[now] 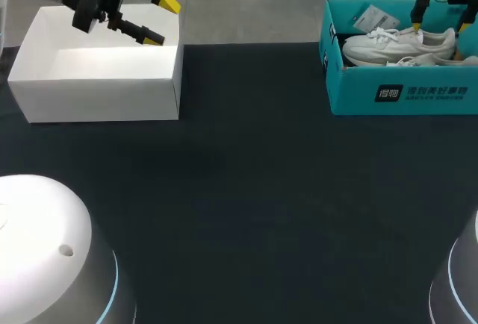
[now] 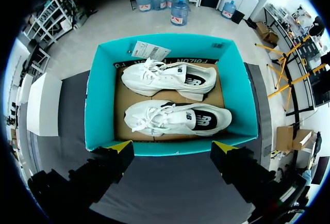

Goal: Take the shoe out of the shoebox, open the shoe tongue, remove and reinsert the insole, then place the shoe into the shoebox

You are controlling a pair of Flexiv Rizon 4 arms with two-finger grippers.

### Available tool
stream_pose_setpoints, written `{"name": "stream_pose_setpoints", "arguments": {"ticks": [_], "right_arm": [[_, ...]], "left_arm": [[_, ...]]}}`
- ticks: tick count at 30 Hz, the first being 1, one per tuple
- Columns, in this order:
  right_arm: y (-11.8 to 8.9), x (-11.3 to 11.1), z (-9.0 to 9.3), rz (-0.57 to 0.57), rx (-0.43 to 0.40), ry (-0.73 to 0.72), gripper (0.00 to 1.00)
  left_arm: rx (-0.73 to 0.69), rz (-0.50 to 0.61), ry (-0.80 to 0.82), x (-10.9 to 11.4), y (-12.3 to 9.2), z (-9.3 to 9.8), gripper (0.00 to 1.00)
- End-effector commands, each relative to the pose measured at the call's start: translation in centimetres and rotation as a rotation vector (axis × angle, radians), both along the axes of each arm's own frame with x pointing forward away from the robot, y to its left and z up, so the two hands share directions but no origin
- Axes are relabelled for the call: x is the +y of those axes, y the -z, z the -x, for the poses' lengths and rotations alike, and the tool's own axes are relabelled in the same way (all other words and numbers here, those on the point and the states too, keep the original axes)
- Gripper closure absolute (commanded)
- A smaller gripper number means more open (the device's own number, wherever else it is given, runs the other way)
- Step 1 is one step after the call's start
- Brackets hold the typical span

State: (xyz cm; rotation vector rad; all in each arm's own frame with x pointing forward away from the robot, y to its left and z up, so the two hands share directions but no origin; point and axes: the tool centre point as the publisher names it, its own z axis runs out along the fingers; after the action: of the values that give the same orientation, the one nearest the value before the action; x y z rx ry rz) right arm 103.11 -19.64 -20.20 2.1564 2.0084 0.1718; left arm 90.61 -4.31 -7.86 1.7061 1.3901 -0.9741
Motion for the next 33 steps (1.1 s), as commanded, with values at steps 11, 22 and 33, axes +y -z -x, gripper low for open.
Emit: {"name": "stream_pose_setpoints", "arguments": {"ticks": [11,22,33], "right_arm": [[0.0,0.0,0.1,-0.001,-0.002,0.0,0.0],[0.0,0.0,0.1,-0.001,-0.002,0.0,0.0],[0.0,0.0,0.1,-0.001,-0.002,0.0,0.0]], "left_arm": [[0.813,-0.106,-0.745,-0.6,-1.6,-1.2,0.0],[0.813,-0.106,-0.745,-0.6,-1.6,-1.2,0.0],[0.958,-0.111,-1.333,-0.6,-1.0,-2.5,0.0]]}}
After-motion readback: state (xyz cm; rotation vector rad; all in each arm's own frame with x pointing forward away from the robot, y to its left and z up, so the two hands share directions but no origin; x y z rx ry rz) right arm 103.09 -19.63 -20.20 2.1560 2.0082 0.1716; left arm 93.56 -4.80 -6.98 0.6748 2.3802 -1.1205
